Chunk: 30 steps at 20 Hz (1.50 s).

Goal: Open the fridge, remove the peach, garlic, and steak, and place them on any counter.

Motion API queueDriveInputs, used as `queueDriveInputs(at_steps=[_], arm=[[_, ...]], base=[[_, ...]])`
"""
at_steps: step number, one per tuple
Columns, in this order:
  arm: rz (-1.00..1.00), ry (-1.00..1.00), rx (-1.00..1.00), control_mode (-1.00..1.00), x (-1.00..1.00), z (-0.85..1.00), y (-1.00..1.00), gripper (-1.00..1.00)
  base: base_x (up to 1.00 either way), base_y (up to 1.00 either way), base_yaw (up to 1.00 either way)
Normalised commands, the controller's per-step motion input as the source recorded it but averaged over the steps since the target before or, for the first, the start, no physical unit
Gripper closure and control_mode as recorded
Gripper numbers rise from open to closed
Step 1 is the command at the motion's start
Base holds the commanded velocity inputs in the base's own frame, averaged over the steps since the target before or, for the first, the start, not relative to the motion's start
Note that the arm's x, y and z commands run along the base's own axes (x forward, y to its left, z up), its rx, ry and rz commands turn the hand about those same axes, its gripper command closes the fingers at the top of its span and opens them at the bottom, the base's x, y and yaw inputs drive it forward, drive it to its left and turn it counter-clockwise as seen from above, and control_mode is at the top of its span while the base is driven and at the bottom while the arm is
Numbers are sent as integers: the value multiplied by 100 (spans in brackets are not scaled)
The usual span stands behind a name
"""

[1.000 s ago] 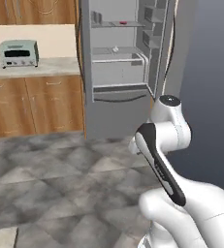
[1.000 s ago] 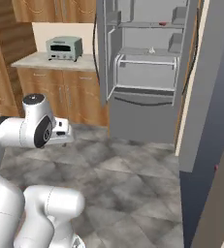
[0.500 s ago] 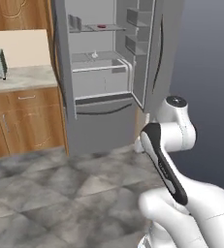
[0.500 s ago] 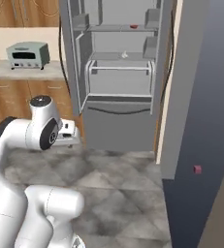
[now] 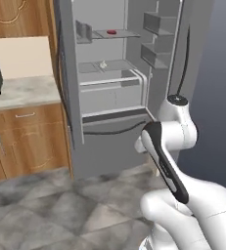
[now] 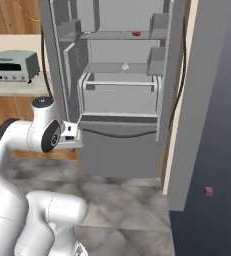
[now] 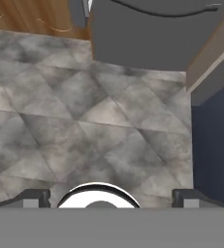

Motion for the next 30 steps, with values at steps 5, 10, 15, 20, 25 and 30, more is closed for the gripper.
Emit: queueDriveInputs(at_steps=[5,10,15,20,25,30], arm=[[0,0,0,100,0,0,0,-100],[0,0,0,100,0,0,0,-100],[0,0,0,100,0,0,0,-100],[0,0,0,100,0,0,0,-100],[0,0,0,100,0,0,0,-100],[0,2,0,-100,14,0,3,-100]], base=[[100,-74,6],[100,-59,12],[100,-5,2],[100,7,0],[100,22,0],[80,21,0]])
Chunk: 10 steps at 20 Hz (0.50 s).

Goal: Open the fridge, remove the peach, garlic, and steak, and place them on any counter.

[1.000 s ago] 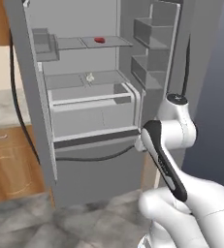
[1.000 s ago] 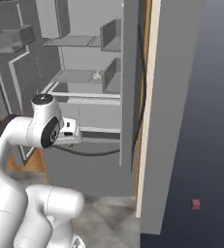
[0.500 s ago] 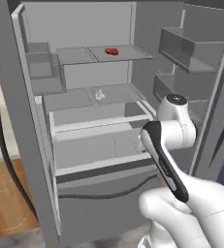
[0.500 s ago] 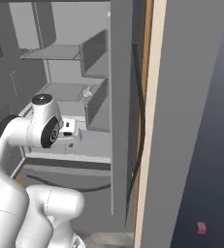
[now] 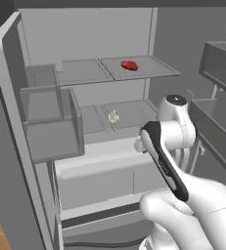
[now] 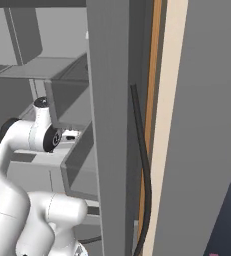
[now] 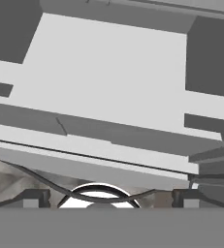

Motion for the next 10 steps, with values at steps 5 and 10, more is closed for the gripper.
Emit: queueDriveInputs(at_steps=[5,10], arm=[[1,-28,0,-100,-15,72,0,-100],[0,-47,0,-100,-12,100,0,-100]], base=[[0,0,0],[0,0,0]])
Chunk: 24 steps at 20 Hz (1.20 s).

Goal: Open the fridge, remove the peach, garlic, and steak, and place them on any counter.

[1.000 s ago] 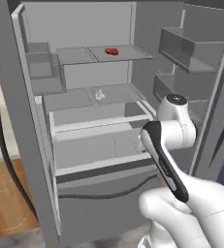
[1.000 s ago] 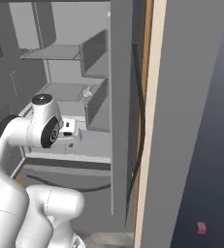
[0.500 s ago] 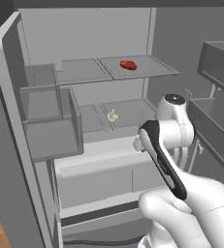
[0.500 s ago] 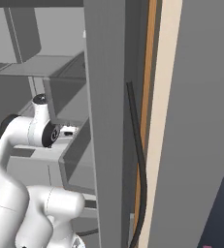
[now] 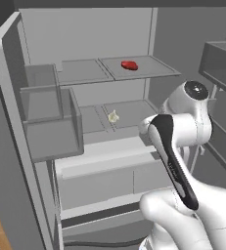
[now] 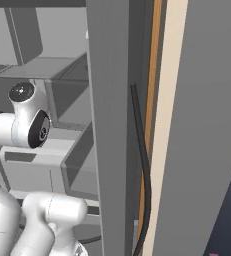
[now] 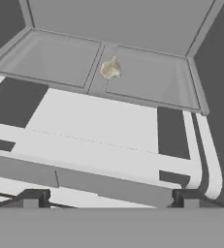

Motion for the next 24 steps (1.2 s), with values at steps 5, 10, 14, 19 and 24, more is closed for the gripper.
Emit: queueDriveInputs(at_steps=[5,10,14,19,24], arm=[[1,-23,3,-100,47,85,-1,-100],[0,-15,1,-100,67,85,0,-100],[-1,-12,0,-100,62,80,-3,-100],[-10,2,2,-100,95,48,-9,-100],[-7,14,3,-100,100,-1,-2,-100]], base=[[0,0,0],[0,0,0],[0,0,0],[0,0,0],[0,0,0]])
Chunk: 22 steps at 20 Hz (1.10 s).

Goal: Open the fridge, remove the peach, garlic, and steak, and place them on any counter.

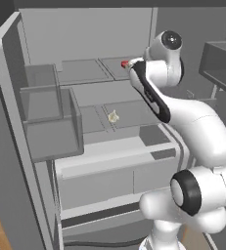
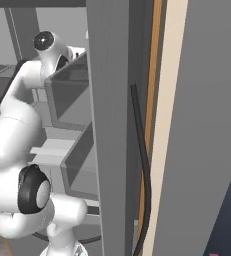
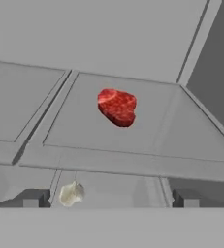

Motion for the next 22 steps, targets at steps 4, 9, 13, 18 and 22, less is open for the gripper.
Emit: queueDriveInputs(at_steps=[4,9,13,18,22], arm=[[0,17,11,-100,100,-21,-11,-100],[0,11,10,-100,100,-31,-13,-100],[0,3,7,-100,100,-29,-3,-100],[0,0,2,-100,100,-36,0,-100],[0,0,0,-100,79,-21,0,-100]], base=[[0,0,0],[0,0,0],[0,0,0],[0,0,0],[0,0,0]])
